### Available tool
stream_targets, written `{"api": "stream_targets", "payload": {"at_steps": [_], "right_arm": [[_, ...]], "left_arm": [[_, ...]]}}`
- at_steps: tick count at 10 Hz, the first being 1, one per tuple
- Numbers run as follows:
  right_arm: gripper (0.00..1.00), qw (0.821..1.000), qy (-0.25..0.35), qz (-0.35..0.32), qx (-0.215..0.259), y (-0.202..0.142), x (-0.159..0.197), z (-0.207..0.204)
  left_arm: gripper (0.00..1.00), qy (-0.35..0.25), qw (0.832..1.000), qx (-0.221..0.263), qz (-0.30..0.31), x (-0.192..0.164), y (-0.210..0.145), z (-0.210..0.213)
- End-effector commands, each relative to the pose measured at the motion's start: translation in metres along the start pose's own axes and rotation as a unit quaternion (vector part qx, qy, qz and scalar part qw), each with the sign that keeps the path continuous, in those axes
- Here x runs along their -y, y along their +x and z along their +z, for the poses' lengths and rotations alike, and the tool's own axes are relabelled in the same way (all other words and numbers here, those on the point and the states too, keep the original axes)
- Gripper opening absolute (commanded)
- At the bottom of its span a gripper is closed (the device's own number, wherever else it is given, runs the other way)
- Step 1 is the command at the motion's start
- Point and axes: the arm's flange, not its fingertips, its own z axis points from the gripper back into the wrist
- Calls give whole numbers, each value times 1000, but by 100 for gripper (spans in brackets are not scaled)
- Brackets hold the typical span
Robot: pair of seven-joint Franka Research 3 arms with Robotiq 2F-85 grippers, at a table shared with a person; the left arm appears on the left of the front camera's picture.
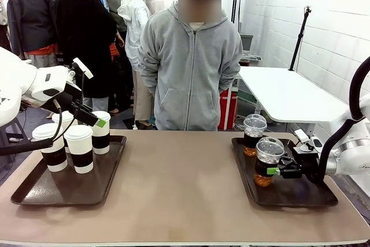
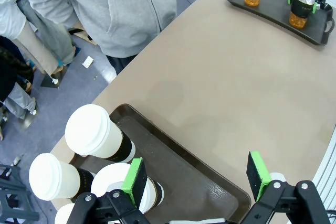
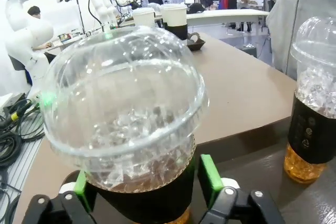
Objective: Distribute the coffee onto the tray.
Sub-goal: Pick up another iced Americano from the middle of the table and place it on the right Handle tray.
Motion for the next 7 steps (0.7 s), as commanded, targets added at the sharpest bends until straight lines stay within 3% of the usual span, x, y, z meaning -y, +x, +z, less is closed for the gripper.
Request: {"api": "stream_targets", "payload": {"at_steps": [1, 7], "right_arm": [[100, 1000, -2, -14, 12, 9, 0, 0], [100, 999, -38, -28, 4, -2, -30, 39]], "left_arm": [[100, -3, 1000, 2, -1, -3, -2, -2], [100, -3, 1000, 2, -1, -3, -2, -2]]}}
